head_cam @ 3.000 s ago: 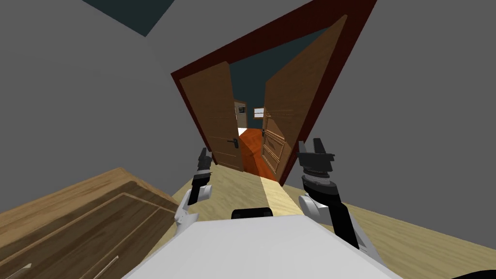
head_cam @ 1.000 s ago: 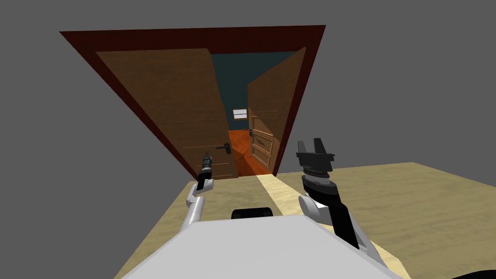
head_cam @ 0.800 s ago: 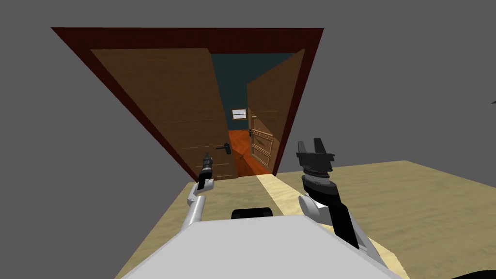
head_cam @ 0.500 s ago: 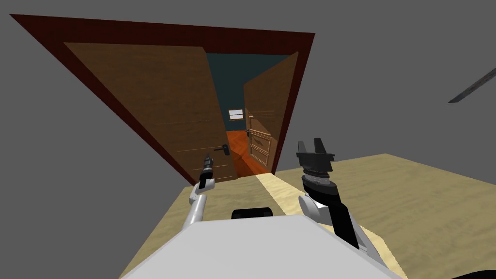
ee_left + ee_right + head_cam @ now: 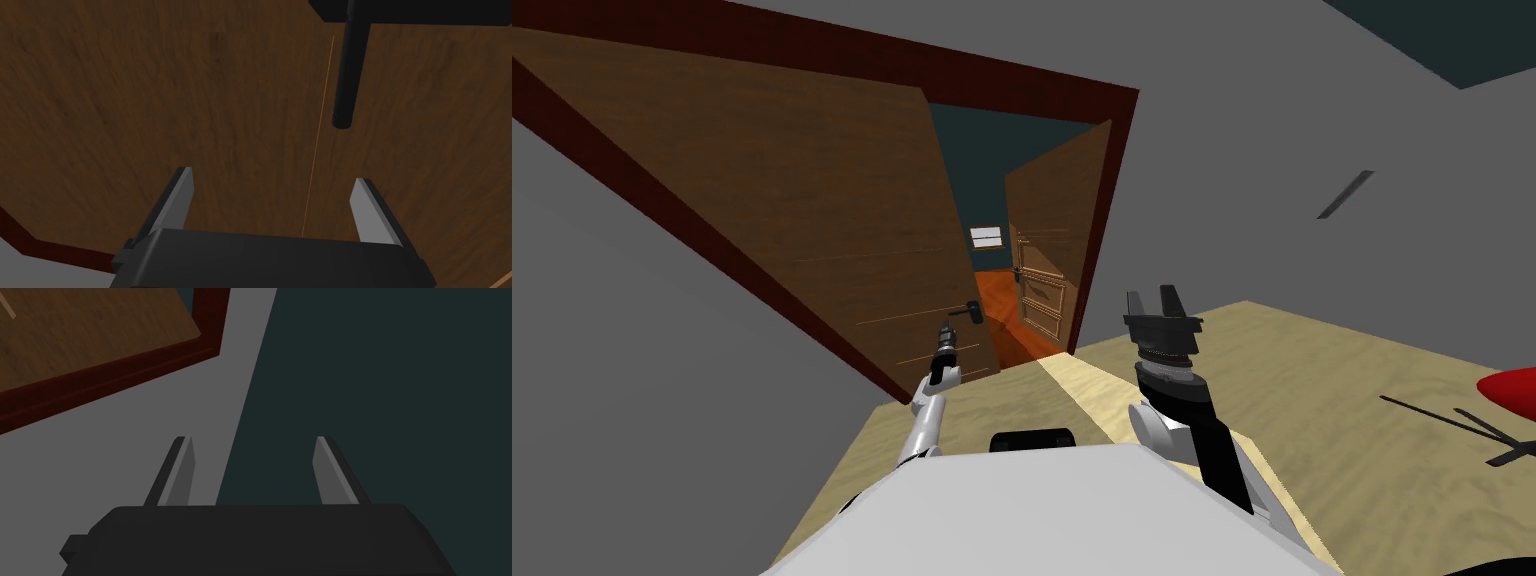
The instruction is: Push the door open
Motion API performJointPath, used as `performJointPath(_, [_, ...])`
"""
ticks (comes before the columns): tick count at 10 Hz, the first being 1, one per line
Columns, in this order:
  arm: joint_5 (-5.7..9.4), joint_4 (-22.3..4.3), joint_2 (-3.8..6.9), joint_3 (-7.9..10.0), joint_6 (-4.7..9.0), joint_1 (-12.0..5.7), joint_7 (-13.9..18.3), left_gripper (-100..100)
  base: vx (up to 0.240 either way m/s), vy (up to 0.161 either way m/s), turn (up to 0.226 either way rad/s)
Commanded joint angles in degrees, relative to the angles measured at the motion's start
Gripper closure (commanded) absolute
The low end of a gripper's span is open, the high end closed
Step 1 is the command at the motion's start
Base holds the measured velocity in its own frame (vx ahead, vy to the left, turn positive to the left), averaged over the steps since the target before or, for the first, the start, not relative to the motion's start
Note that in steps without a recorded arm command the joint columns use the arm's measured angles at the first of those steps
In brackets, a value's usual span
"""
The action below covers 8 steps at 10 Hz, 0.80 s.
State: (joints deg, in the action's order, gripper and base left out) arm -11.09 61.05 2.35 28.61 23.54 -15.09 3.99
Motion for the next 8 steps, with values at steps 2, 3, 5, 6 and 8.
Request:
performJointPath(2, [-0.40, -2.65, -0.87, 1.26, -0.66, -1.51, -0.04, -100, -0.015, 0.126, -0.168])
performJointPath(3, [-0.60, -4.42, -1.29, 2.02, -0.89, -2.51, -0.08, -100, -0.015, 0.132, -0.121])
performJointPath(5, [-0.84, -6.65, -1.87, 2.97, -1.18, -3.78, -0.12, -100, -0.016, 0.137, -0.240])
performJointPath(6, [-1.05, -8.50, -2.41, 3.75, -1.42, -4.82, -0.16, -100, -0.028, 0.136, -0.152])
performJointPath(8, [-1.10, -9.35, -2.61, 4.03, -1.14, -5.15, -0.18, -100, -0.022, 0.120, -0.166])
